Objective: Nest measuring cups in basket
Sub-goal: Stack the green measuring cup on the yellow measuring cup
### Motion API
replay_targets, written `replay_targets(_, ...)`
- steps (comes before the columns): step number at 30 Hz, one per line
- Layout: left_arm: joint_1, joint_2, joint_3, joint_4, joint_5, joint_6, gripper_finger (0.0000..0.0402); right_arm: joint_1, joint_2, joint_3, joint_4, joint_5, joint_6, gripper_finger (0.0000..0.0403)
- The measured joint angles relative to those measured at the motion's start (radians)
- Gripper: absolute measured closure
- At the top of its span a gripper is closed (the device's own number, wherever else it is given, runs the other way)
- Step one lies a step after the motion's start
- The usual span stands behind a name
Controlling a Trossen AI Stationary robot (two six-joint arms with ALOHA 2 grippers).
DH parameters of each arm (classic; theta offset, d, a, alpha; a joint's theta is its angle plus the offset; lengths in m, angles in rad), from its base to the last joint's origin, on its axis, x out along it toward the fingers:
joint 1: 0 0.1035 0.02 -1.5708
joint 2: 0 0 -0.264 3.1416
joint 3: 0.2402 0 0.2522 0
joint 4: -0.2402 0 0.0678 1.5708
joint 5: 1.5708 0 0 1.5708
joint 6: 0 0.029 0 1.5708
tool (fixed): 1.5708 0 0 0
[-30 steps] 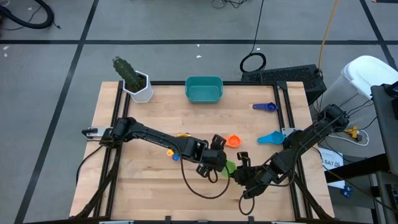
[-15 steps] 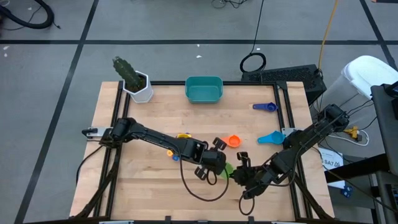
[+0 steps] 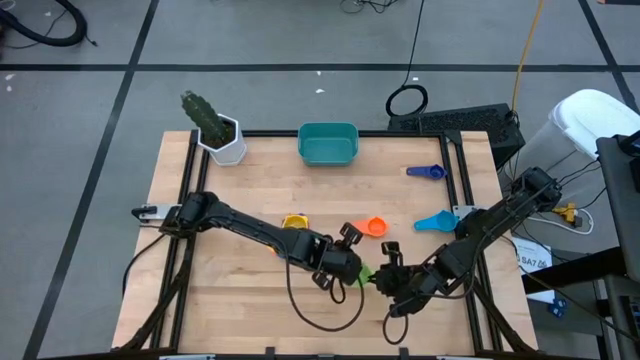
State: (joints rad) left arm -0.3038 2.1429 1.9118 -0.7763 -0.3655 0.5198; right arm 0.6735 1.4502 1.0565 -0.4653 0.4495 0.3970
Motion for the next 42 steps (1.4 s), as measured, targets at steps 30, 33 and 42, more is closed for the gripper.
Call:
replay_targets(30, 0.011, -0.003, 0.001, -0.798, -0.420, -0.888, 0.0398, -0.164, -0.003, -0.001, -0.503, 0.143, 0.508, 0.0200)
replay_targets(33, -0.029, -0.017, 0.000, -0.793, -0.415, -0.957, 0.0398, -0.175, -0.003, -0.001, -0.504, 0.129, 0.482, 0.0201)
replay_targets(42, -0.111, -0.042, -0.004, -0.794, -0.482, -1.171, 0.0398, -0.176, -0.003, -0.001, -0.508, -0.018, 0.403, 0.0202)
